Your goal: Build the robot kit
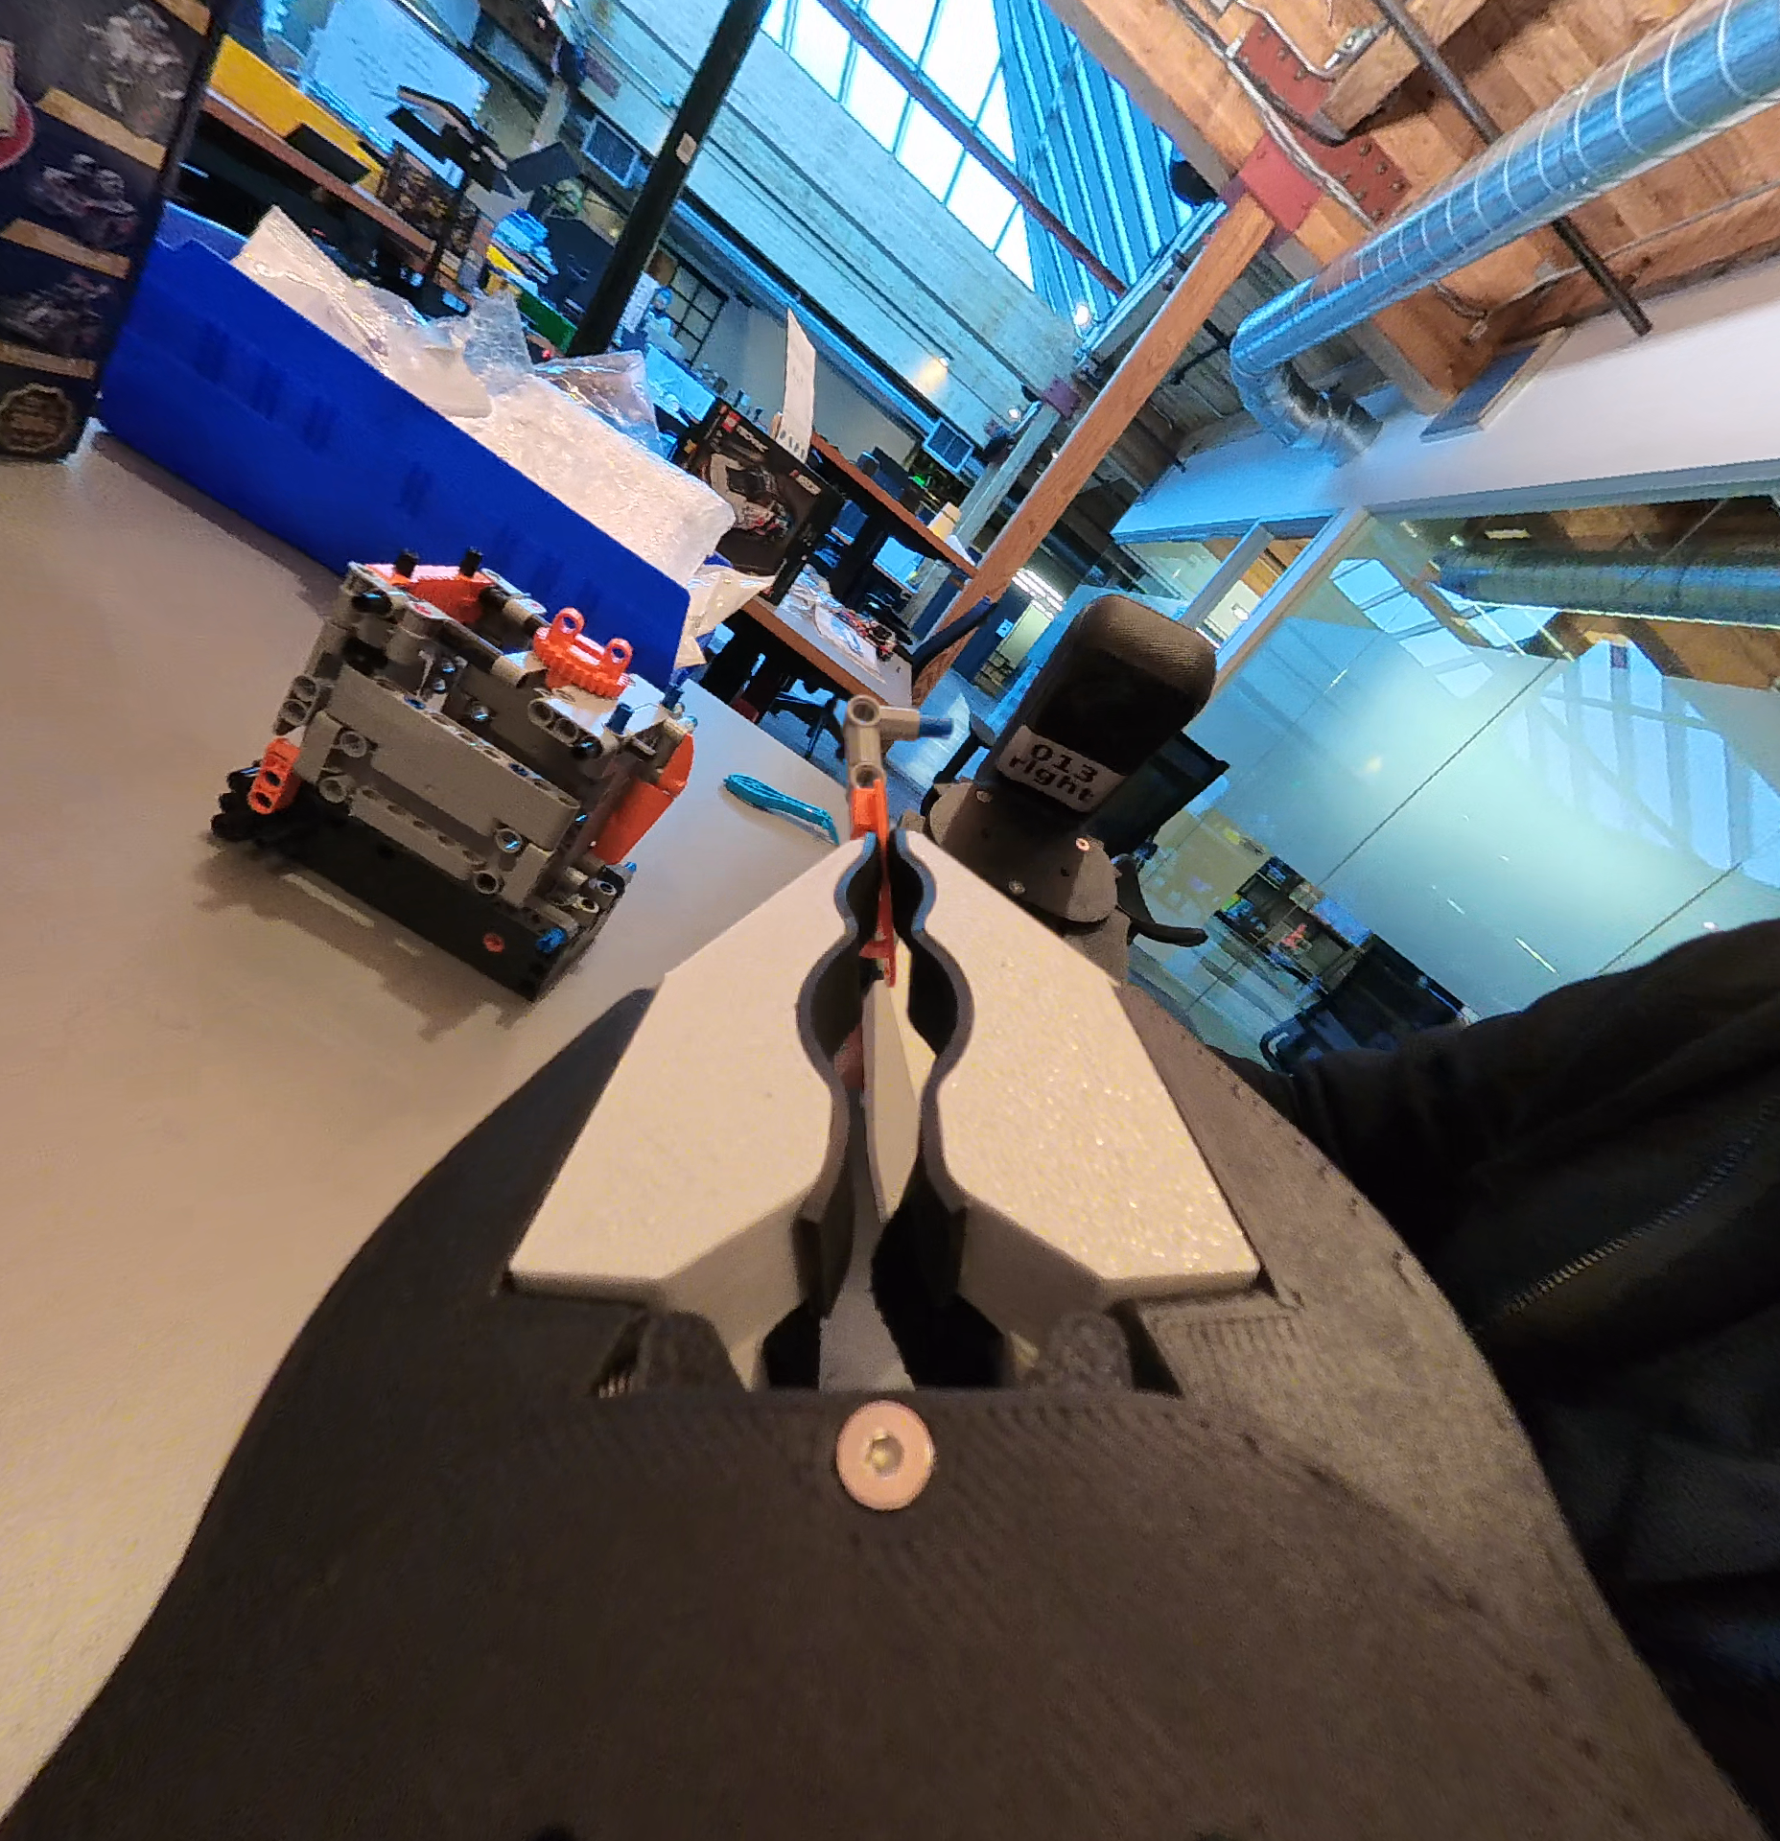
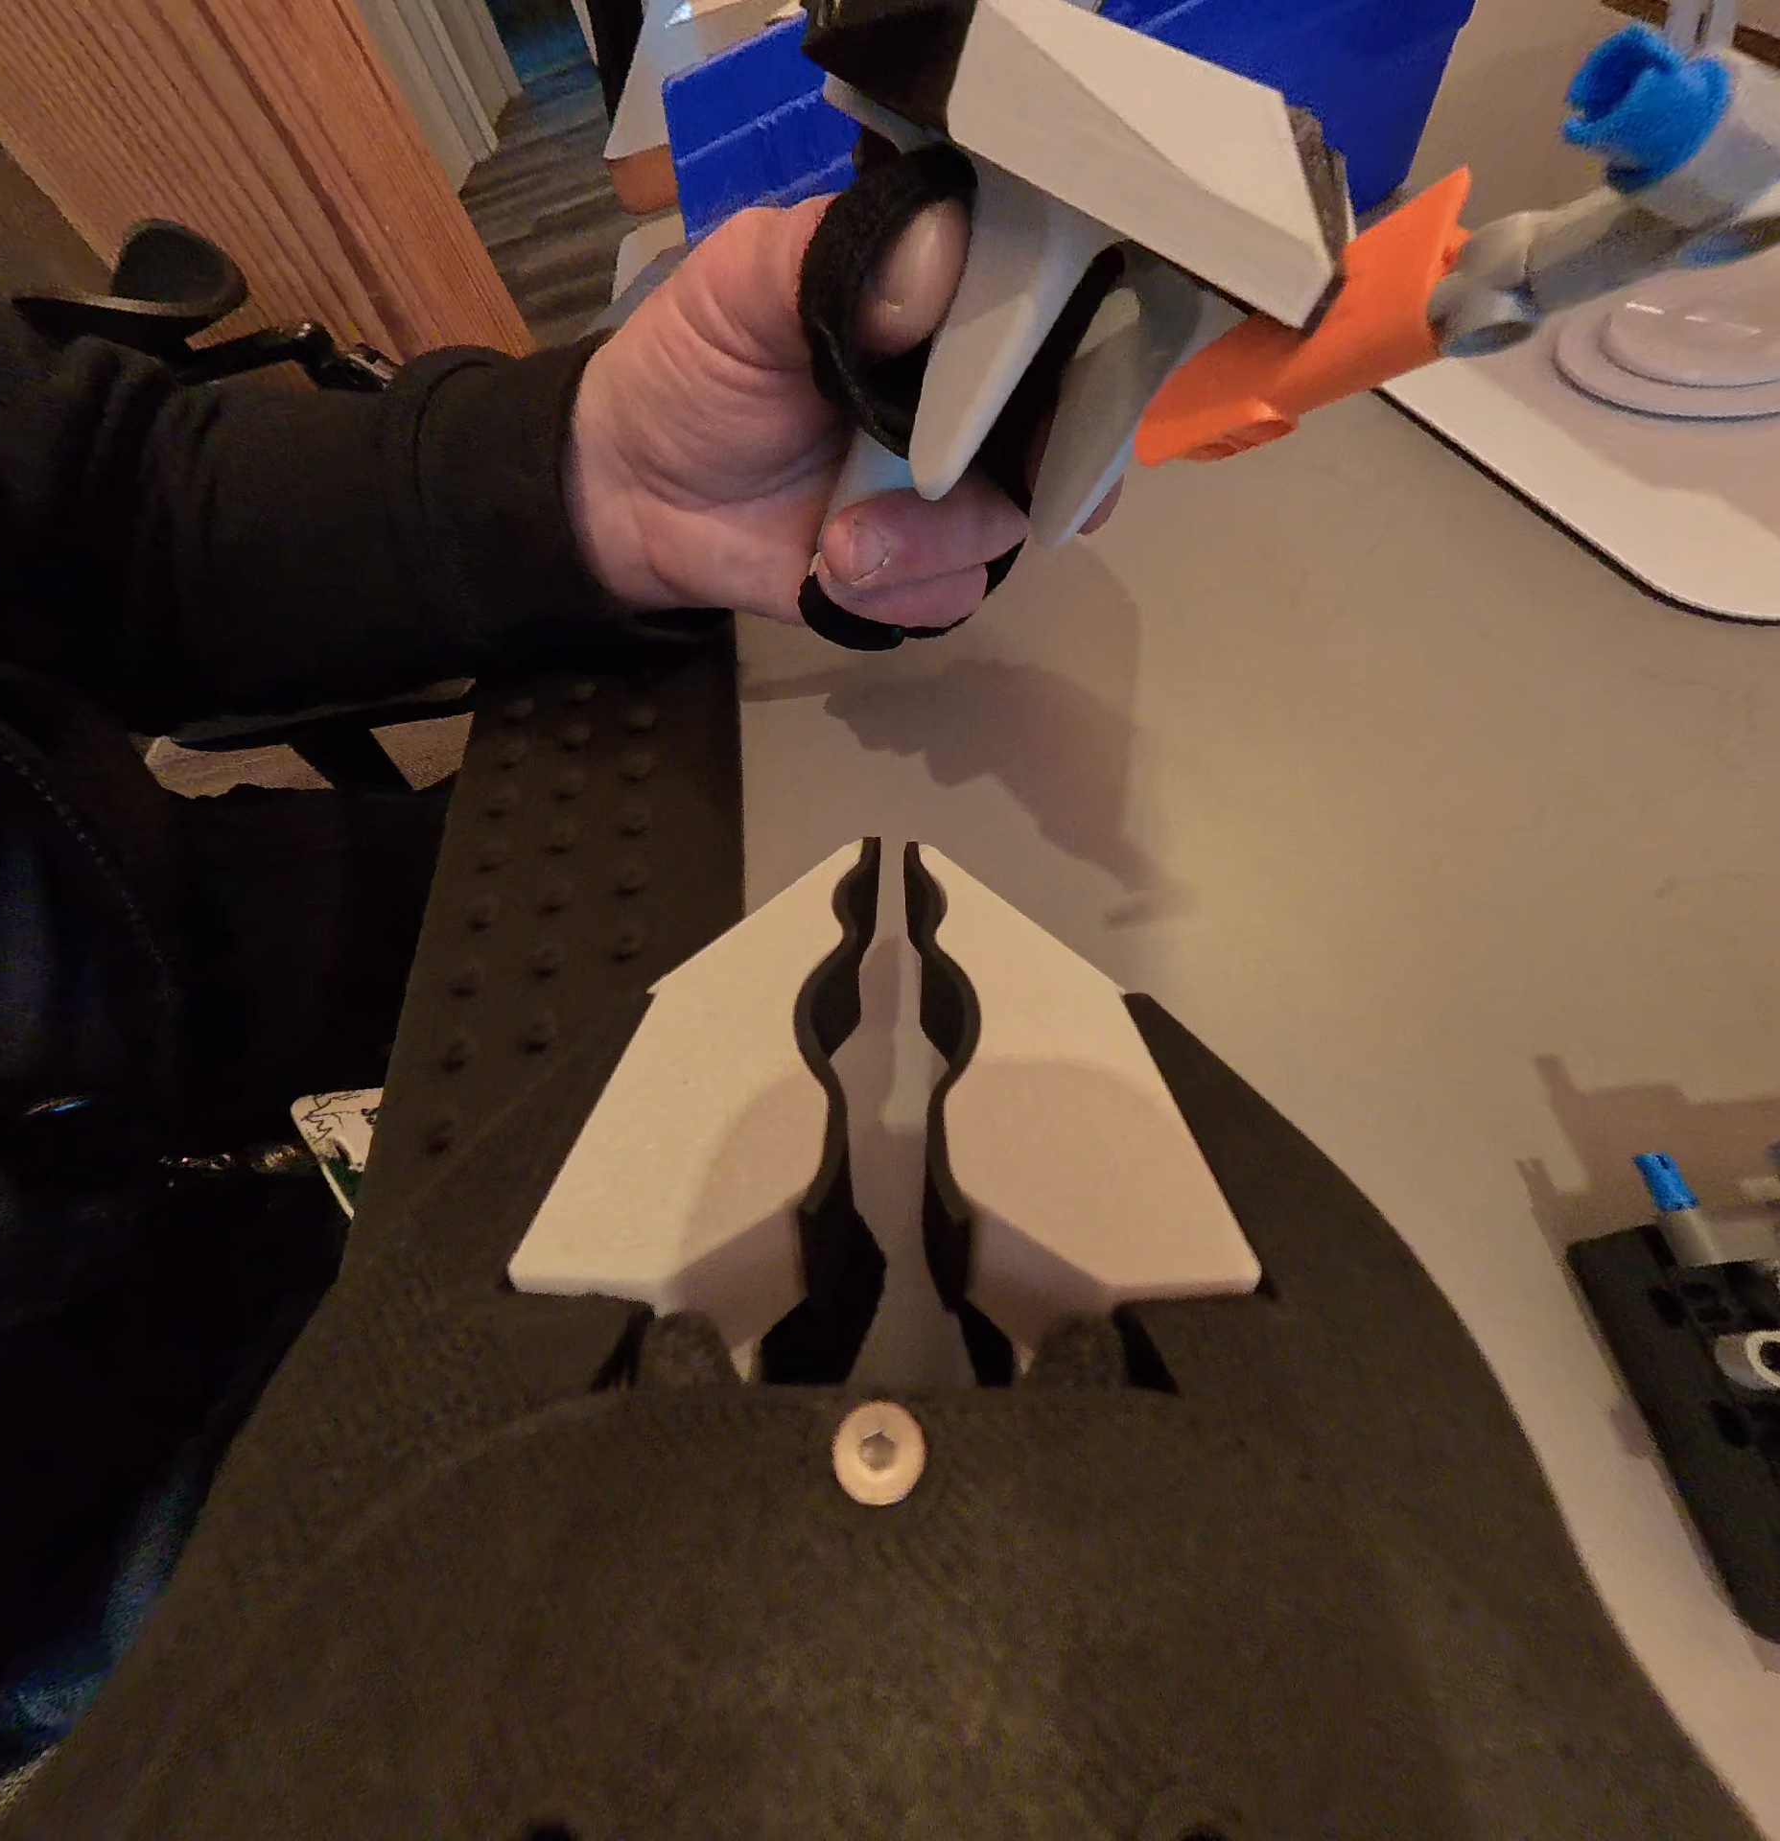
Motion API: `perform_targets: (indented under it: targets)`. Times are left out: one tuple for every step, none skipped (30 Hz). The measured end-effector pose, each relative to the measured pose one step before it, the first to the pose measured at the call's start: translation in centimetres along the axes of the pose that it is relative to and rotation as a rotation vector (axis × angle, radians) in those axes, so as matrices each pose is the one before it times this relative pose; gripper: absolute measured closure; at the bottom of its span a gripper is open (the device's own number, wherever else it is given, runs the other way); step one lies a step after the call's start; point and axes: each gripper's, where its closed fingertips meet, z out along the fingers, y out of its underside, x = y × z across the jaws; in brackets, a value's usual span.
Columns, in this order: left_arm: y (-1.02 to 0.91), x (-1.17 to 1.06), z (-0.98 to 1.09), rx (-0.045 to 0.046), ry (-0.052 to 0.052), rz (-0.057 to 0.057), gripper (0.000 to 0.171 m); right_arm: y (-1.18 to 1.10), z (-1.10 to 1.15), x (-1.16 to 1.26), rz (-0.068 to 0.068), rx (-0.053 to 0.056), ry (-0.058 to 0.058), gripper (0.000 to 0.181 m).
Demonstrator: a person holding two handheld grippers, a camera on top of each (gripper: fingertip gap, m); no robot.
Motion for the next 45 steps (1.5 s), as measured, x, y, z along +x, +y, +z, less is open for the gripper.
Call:
perform_targets:
  targets:
    - [0.041,0.05,-0.002,-0.00098,-0.0035,0.0055,0.171,-0.085,-0.042,-0.178,-0.0083,0.0064,-0.0038,0.179]
    - [0.076,0.089,-0.01,-0.00258,-0.0016,0.0062,0.171,-0.042,-0.061,-0.098,-0.0067,0.0045,0.0004,0.179]
    - [0.007,0.339,-0.025,0.00207,0.0126,0.0018,0.171,0.013,-0.043,-0.093,0.0021,0.0019,-0.0044,0.178]
    - [-0.097,0.342,-0.105,0.01006,0.0073,0.0042,0.171,0.037,-0.043,-0.083,0.0026,0.001,-0.0028,0.177]
    - [0.016,0.211,-0.17,0.00481,-0.0043,0.0118,0.171,-0.008,-0.058,-0.099,-0.0076,0.003,0.0025,0.177]
    - [0.214,0.188,-0.175,-0.00695,-0.0073,0.012,0.171,-0.058,-0.076,-0.143,-0.0111,0.0052,0.0019,0.178]
    - [0.206,0.283,-0.214,-0.00606,-0.0035,0.0119,0.171,-0.091,-0.081,-0.164,-0.0093,0.0063,-0.0013,0.177]
    - [0.046,0.422,-0.268,0.00066,-0.0007,0.0185,0.171,-0.102,-0.044,-0.135,-0.0089,0.0058,-0.0024,0.175]
    - [0.083,0.397,-0.305,-0.00297,-0.0065,0.024,0.171,-0.087,0.01,-0.039,-0.0064,0.0037,-0.0011,0.173]
    - [0.235,0.259,-0.332,-0.00673,-0.0156,0.0217,0.171,0.015,0.085,0.094,-0.0018,-0.0034,0.0022,0.17]
    - [0.368,0.269,-0.382,-0.00818,-0.0151,0.0153,0.171,0.088,0.114,0.165,0.0,-0.0081,0.0043,0.167]
    - [0.4,0.249,-0.44,-0.00491,-0.0169,0.0141,0.171,0.112,0.051,0.157,-0.0023,-0.0083,0.0056,0.164]
    - [0.345,0.313,-0.475,0.00006,-0.0144,0.0164,0.171,0.092,-0.046,-0.01,-0.0072,-0.0047,-0.0007,0.161]
    - [0.256,0.4,-0.45,-0.00289,-0.0082,0.0191,0.171,-0.057,-0.091,-0.056,-0.0112,0.0055,-0.002,0.16]
    - [0.188,0.429,-0.452,-0.00246,-0.0061,0.0243,0.171,-0.144,-0.1,-0.031,-0.0059,0.0064,-0.0036,0.156]
    - [0.133,0.364,-0.489,0.00121,-0.0054,0.0189,0.171,-0.226,-0.116,0.009,-0.0018,0.01,-0.0008,0.152]
    - [0.118,0.231,-0.518,0.00488,-0.0077,0.0071,0.171,-0.344,-0.155,-0.193,-0.0045,0.0168,-0.0072,0.151]
    - [0.024,0.232,-0.519,0.0166,-0.005,0.0021,0.171,-0.395,-0.141,-0.342,-0.0063,0.0197,-0.0119,0.15]
    - [-0.197,0.485,-0.466,0.02793,0.0117,-0.0024,0.171,-0.46,-0.104,-0.391,-0.0035,0.023,-0.0124,0.149]
    - [-0.292,0.538,-0.38,0.0272,0.0109,0.0006,0.171,-0.565,-0.084,-0.383,-0.0066,0.0265,-0.0069,0.149]
    - [-0.215,0.291,-0.304,0.02188,-0.0093,0.0161,0.171,-0.46,-0.034,-0.274,-0.0132,0.0212,0.0042,0.15]
    - [-0.16,0.425,-0.219,0.0179,0.0031,0.0171,0.171,-0.146,0.081,-0.174,-0.0145,0.0021,0.0112,0.15]
    - [-0.27,0.525,-0.207,0.01837,0.0121,0.0078,0.171,0.088,0.16,-0.135,-0.0159,-0.012,0.0167,0.15]
    - [-0.178,0.159,-0.252,0.01346,-0.0166,0.0086,0.171,0.152,0.163,-0.078,-0.0245,-0.0165,0.0247,0.15]
    - [-0.049,0.295,-0.314,0.00869,-0.0147,0.0076,0.171,0.247,0.136,0.086,-0.0302,-0.0229,0.0384,0.151]
    - [-0.084,0.588,-0.407,0.01042,-0.0048,-0.0007,0.171,0.366,0.126,0.214,-0.0295,-0.0312,0.0472,0.152]
    - [-0.112,0.7,-0.52,0.00782,-0.0109,0.0044,0.171,0.485,0.186,0.052,-0.0317,-0.0333,0.0375,0.154]
    - [-0.049,0.821,-0.614,-0.00127,-0.0148,0.0173,0.171,0.658,0.323,-0.047,-0.0346,-0.039,0.0239,0.156]
    - [0.058,0.863,-0.654,-0.01066,-0.0153,0.0208,0.171,0.811,0.428,0.142,-0.0337,-0.0491,0.0198,0.157]
    - [0.058,0.879,-0.702,-0.00939,-0.0121,0.0139,0.171,0.732,0.439,0.427,-0.0218,-0.0416,0.0167,0.157]
    - [0.079,0.791,-0.752,-0.00744,-0.0137,0.0043,0.171,0.411,0.294,0.446,0.0063,-0.0209,0.0,0.155]
    - [0.19,0.699,-0.764,-0.0107,-0.0182,0.0005,0.171,-0.048,-0.004,0.325,0.0274,0.0107,-0.0143,0.153]
    - [0.165,0.815,-0.793,-0.00353,-0.0132,0.003,0.171,-0.459,-0.377,0.208,0.0264,0.0344,-0.0134,0.151]
    - [0.136,0.887,-0.808,0.00348,-0.0122,0.0035,0.171,-0.611,-0.618,0.042,0.0098,0.0454,-0.0072,0.15]
    - [0.252,0.914,-0.785,-0.00014,-0.0116,-0.0005,0.171,-0.478,-0.644,0.048,-0.0006,0.0379,0.0001,0.15]
    - [0.326,0.935,-0.726,-0.00171,-0.0139,-0.0014,0.171,-0.305,-0.518,0.185,0.0037,0.0235,0.0038,0.15]
    - [0.398,1.049,-0.675,-0.00448,-0.008,0.0019,0.171,-0.285,-0.322,0.134,0.0071,0.0182,-0.0011,0.149]
    - [0.52,1.061,-0.646,-0.011,-0.0093,0.006,0.171,-0.151,-0.126,0.013,0.0011,0.0072,-0.0045,0.148]
    - [0.633,0.92,-0.647,-0.01616,-0.0177,0.0068,0.171,0.097,0.083,-0.091,-0.0106,-0.0102,-0.001,0.147]
    - [0.601,0.922,-0.659,-0.01273,-0.0154,0.0036,0.171,0.27,0.246,-0.226,-0.0198,-0.0226,-0.0015,0.147]
    - [0.578,0.947,-0.661,-0.00802,-0.0079,-0.0012,0.171,0.295,0.305,-0.321,-0.0225,-0.0248,-0.004,0.147]
    - [0.63,0.856,-0.598,-0.00961,-0.0063,-0.0057,0.171,0.248,0.259,-0.279,-0.0189,-0.0205,-0.0032,0.146]
    - [0.704,0.67,-0.536,-0.01486,-0.0102,-0.0076,0.171,0.123,0.092,-0.179,-0.0121,-0.0117,-0.0016,0.146]
    - [0.739,0.515,-0.473,-0.01775,-0.0151,-0.0047,0.171,-0.114,-0.102,-0.108,-0.0058,0.0035,-0.0011,0.146]
    - [0.753,0.385,-0.394,-0.01932,-0.018,-0.0006,0.171,-0.302,-0.257,-0.051,-0.0021,0.0156,0.0012,0.146]
